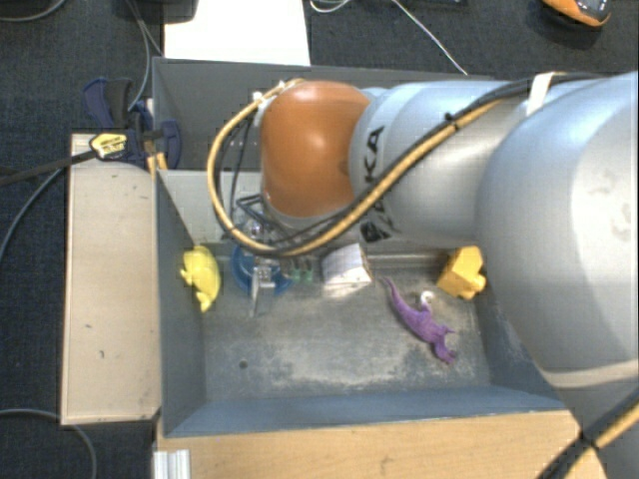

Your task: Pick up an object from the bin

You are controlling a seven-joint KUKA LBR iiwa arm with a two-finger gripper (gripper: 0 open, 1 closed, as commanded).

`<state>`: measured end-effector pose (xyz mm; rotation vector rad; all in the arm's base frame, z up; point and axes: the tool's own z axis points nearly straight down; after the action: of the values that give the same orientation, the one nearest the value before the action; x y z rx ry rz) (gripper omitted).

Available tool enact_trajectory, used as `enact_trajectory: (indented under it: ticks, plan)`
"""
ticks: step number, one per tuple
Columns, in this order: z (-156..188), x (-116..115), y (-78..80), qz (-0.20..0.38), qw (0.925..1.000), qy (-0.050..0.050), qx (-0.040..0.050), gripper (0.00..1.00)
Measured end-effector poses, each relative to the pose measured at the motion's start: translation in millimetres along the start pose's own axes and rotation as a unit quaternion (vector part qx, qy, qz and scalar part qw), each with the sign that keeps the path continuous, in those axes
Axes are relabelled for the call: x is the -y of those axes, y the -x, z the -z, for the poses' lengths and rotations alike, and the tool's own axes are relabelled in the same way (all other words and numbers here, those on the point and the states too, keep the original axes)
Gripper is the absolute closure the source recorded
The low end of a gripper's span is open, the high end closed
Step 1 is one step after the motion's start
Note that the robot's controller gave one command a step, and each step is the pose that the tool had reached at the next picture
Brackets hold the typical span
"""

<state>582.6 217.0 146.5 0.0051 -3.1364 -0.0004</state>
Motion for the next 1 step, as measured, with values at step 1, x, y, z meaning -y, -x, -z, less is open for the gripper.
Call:
enact_trajectory:
  ticks: [1]
  plan:
    - [4.8, 0.9, 2.0, -0.002, 1.0, 0.001, 0.0038, 0.0]
